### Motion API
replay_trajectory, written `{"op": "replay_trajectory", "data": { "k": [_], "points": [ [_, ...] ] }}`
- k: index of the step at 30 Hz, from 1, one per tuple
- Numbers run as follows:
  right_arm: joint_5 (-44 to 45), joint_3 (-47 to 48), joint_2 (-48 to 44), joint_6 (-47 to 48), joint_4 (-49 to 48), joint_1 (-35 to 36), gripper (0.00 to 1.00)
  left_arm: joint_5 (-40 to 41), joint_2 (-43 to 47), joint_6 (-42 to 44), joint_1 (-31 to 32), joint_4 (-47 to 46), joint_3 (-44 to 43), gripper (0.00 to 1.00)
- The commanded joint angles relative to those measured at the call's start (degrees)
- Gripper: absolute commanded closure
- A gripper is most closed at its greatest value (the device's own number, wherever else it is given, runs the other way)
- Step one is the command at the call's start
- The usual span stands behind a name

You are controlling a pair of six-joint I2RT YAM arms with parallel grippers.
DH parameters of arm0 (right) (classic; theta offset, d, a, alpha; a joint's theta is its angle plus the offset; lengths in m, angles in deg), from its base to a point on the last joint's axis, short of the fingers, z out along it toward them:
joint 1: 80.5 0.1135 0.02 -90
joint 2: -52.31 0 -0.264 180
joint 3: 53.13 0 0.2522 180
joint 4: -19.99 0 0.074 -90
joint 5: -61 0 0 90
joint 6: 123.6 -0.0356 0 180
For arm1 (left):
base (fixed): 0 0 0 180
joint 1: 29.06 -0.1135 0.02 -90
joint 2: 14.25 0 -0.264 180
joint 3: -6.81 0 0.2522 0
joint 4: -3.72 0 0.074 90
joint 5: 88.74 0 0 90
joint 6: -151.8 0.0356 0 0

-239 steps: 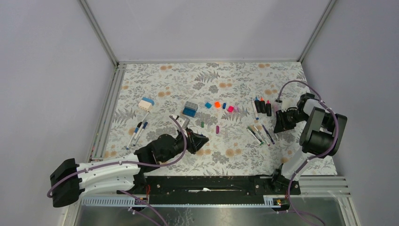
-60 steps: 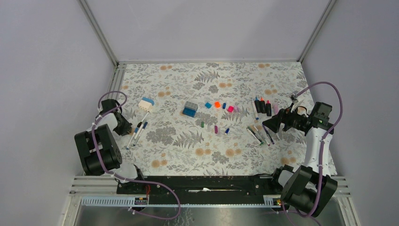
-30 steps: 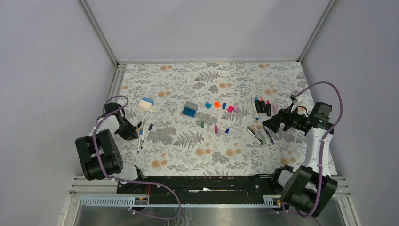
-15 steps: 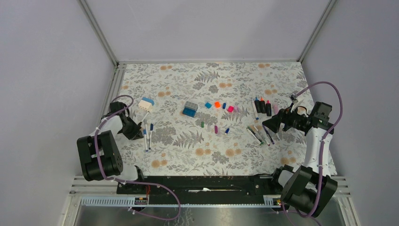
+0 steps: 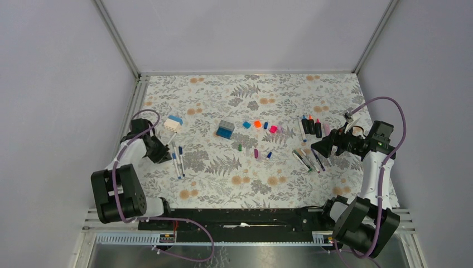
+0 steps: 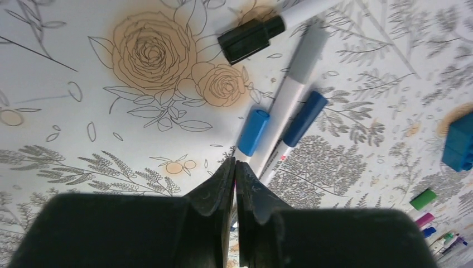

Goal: Open the pen caps
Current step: Adjust the pen at the center of the board.

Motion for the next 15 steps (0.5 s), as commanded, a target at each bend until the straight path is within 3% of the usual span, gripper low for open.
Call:
{"op": "replay_trajectory", "data": {
  "k": [1,15],
  "points": [
    [-1.4,2.3,-1.0,1.1,1.1,0.2,0.11,2.8,6.0,-0.4,0.0,-0.1,-3.5,0.88],
    [-1.2,2.5,-1.2,1.0,1.0,0.2,0.11,3.1,6.4,1.2,0.1,3.8,-3.1,0.59]
  ]
}}
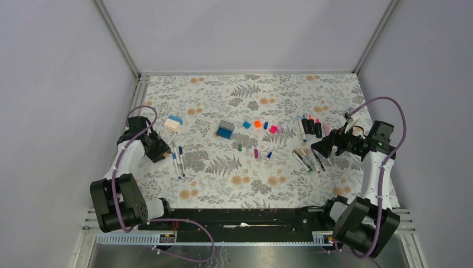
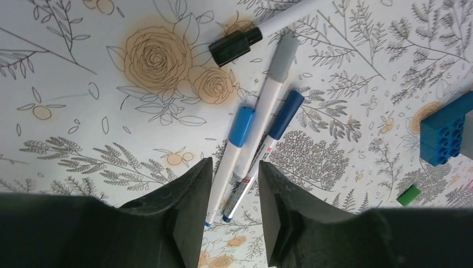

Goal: Open the pen caps
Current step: Adjust the pen at the center of the board, then pick up the pen from the center of the board.

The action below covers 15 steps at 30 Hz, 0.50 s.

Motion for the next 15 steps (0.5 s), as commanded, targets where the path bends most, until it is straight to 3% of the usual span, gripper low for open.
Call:
{"op": "replay_trajectory", "data": {
  "k": [1,15],
  "points": [
    [-1.3,2.5,-1.2,0.9,1.0,0.3,0.11,1.0,0.1,0.7,0.3,2.1,-1.0,0.59],
    [-1.2,2.6,-1.3,0.9,1.1,0.3,0.1,3.0,-4.6,-1.1,4.4,2.8,0.5,0.59]
  ]
}}
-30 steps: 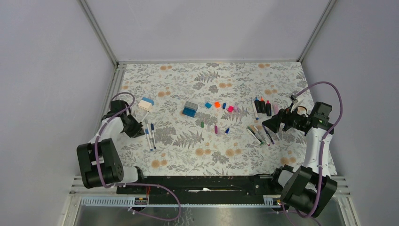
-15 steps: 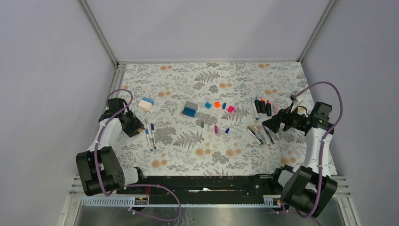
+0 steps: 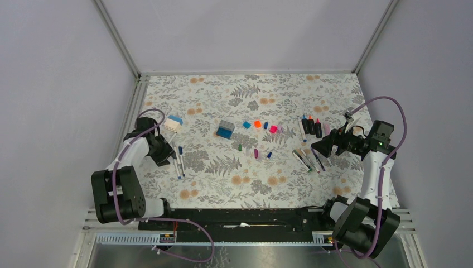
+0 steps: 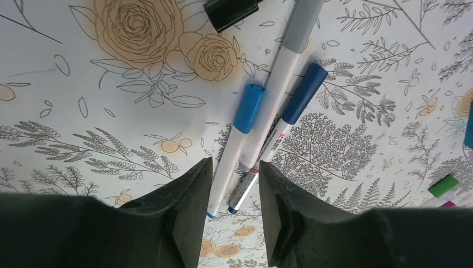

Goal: Open the pen caps
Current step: Pick up the pen from the center of the board.

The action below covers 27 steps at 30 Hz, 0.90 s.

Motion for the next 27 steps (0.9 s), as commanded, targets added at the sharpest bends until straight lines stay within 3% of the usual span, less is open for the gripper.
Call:
{"op": "replay_trajectory", "data": {
  "k": [1,17,27],
  "points": [
    [-1.2,2.4,-1.3,0.9,1.1,0.2,0.1,1.9,-1.4,-1.0,1.0,-0.4,0.2,0.59],
    [-1.1,2.4,-1.3,0.8,1.0,0.3,0.1,1.9,-4.7,-0.8,2.7,-0.2,0.5,0.64],
    [-1.1,2.4,-1.3,0.9,1.1,0.3,0.1,5.5,-6.5,-2.3,2.7,2.1,-0.2,0.72]
  ]
}}
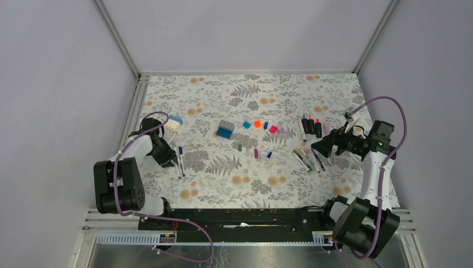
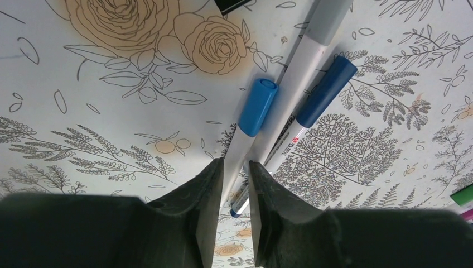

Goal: Open the pen caps
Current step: Pick up the pen from the center of the board.

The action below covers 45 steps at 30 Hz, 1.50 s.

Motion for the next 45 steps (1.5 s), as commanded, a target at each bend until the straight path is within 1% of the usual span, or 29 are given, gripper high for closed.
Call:
{"op": "replay_trajectory", "data": {
  "k": [1,11,18,21,26,28,29,30,34,35,36,41,45],
  "points": [
    [-1.1,2.4,-1.0,0.8,1.1,0.2,0.1,4.4,-1.6,-0.6,0.1,1.9,-0.5,0.73],
    [-1.2,2.8,-0.9,1.6,1.9,0.3,0.1,5.1,-0.3,-1.4,0.2,3.4,-0.6,0.73],
    [-1.1,2.9,-0.9,1.6,1.9,0.3,0.1,5.1,-3.1,-1.3,0.1,3.5,-0.8,0.72],
    [-1.1,3.0,-0.9,1.6,1.9,0.3,0.1,8.0,-4.7,-2.2,0.1,4.6,-1.4,0.7],
    [-1.1,3.0,-1.0,1.6,1.9,0.3,0.1,9.5,-6.9,-2.7,0.1,5.3,-1.7,0.7],
    [-1.0,3.0,-1.0,1.5,1.9,0.2,0.1,9.4,-7.0,-2.8,0.1,5.1,-1.6,0.73],
    [-1.0,3.0,-1.1,1.5,1.9,0.2,0.1,9.5,-7.0,-2.8,0.1,5.1,-1.6,0.79],
    [-1.0,3.0,-1.1,1.5,1.9,0.3,0.1,9.6,-6.8,-2.8,0.2,5.1,-1.6,0.84],
    [-1.2,3.3,-1.1,2.3,2.7,0.3,0.1,9.6,-5.2,-2.9,0.1,5.1,-1.6,0.91],
    [-1.5,3.3,-1.0,2.6,3.1,0.3,0.1,9.9,-4.3,-3.1,0.1,5.2,-1.6,0.95],
    [-1.6,3.3,-1.0,2.6,3.1,0.3,0.1,9.8,-3.3,-3.2,0.1,5.3,-1.6,0.97],
    [-1.6,3.3,-1.3,2.8,3.1,0.2,0.1,10.4,1.8,-3.8,0.1,6.2,-2.0,1.0],
    [-2.2,2.9,-1.6,3.1,3.1,0.2,0.1,8.2,6.2,-3.8,0.2,5.9,-1.7,1.0]
  ]
}}
